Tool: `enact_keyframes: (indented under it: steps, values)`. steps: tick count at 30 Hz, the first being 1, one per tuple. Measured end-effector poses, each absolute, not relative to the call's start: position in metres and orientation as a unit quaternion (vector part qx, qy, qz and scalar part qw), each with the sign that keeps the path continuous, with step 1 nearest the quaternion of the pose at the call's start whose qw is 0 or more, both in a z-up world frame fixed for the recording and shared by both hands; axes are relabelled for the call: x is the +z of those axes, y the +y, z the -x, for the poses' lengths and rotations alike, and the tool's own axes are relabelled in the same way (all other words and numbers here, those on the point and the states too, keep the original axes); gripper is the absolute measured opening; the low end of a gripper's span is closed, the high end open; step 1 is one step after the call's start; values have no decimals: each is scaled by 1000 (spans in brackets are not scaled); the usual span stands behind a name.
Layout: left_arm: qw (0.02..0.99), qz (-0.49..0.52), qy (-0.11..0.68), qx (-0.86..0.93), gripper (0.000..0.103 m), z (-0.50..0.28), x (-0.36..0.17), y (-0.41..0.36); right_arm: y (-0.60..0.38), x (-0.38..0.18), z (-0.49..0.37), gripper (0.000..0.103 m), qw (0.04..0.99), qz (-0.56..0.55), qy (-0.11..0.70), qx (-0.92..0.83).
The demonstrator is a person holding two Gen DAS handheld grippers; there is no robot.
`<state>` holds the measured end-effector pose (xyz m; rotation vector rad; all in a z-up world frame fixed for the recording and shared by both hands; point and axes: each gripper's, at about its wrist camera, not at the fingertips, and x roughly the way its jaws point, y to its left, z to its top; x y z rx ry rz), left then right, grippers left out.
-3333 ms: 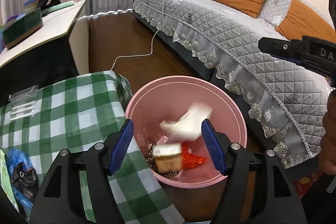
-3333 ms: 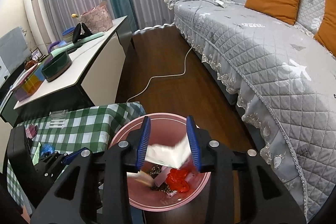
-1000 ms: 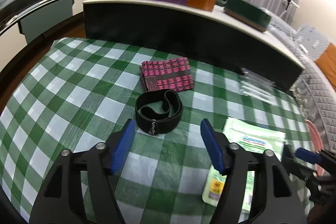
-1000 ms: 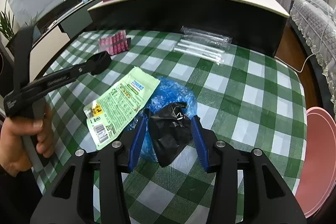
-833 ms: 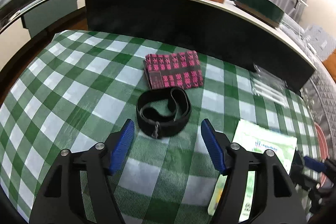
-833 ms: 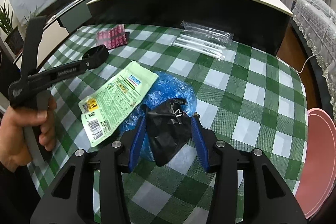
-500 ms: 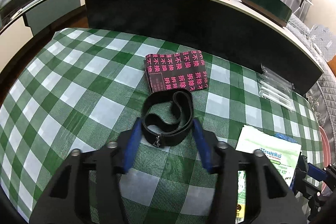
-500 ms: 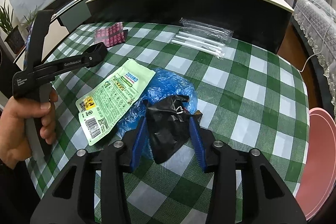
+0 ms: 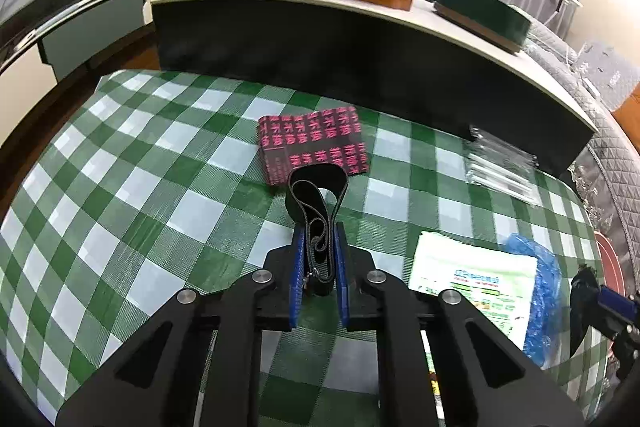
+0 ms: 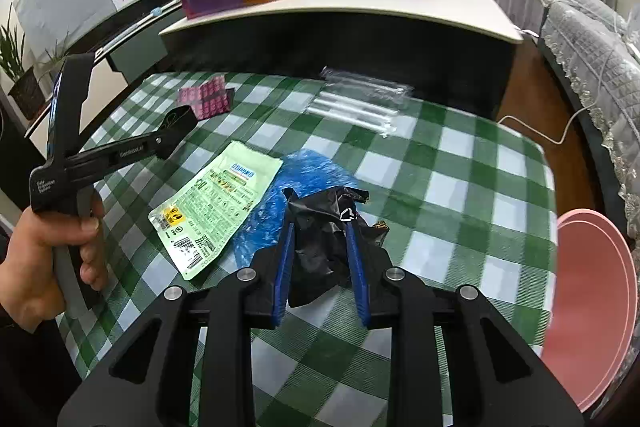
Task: Collect trash
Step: 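Carry the band and black bag over the pink bucket and open both grippers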
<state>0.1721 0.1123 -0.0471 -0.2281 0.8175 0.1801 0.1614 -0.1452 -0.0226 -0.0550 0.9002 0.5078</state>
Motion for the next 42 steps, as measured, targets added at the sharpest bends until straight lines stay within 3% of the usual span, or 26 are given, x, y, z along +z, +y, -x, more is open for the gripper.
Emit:
enact_keyframes:
  steps: [42]
  values:
    - [938, 41, 342, -49, 12, -124, -12, -8, -267, 30, -125, 27, 925, -35, 365, 103]
